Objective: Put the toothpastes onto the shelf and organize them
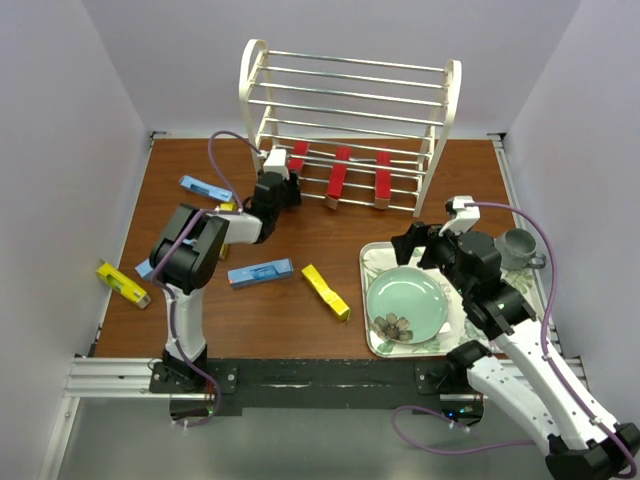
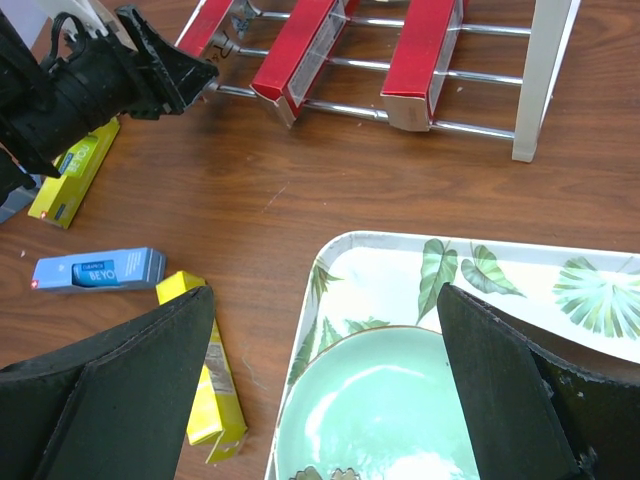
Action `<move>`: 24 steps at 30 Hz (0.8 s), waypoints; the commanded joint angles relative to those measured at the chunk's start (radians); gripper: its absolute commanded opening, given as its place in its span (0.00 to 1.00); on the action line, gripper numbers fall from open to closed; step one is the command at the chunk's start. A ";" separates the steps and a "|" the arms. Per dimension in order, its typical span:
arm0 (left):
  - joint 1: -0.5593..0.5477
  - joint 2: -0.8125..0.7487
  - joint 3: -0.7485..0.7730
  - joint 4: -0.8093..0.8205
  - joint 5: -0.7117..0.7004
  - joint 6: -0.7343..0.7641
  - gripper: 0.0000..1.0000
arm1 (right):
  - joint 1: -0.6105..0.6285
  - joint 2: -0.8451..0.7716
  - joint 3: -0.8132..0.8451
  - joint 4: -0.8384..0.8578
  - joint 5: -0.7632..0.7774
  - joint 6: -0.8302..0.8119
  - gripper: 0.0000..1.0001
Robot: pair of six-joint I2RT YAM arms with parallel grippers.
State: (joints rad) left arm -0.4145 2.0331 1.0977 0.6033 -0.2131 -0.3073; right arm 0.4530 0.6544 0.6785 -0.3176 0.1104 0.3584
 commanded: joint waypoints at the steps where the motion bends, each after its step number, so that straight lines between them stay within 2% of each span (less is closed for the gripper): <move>1: 0.005 -0.062 -0.007 0.041 0.014 -0.027 0.61 | 0.000 -0.004 -0.005 0.043 -0.015 -0.003 0.99; 9: 0.000 -0.068 -0.010 0.043 0.034 -0.035 0.61 | 0.000 -0.006 -0.005 0.040 -0.020 0.005 0.99; 14: 0.000 -0.077 -0.022 0.032 -0.005 -0.035 0.61 | 0.000 -0.006 -0.004 0.041 -0.026 0.004 0.99; 24: -0.001 -0.217 -0.111 -0.034 -0.031 -0.015 0.79 | -0.002 0.010 0.004 0.025 -0.052 -0.009 0.99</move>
State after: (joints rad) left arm -0.4145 1.9335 1.0264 0.5766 -0.2157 -0.3294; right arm 0.4530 0.6544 0.6785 -0.3176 0.0849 0.3588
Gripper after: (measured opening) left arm 0.762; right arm 0.985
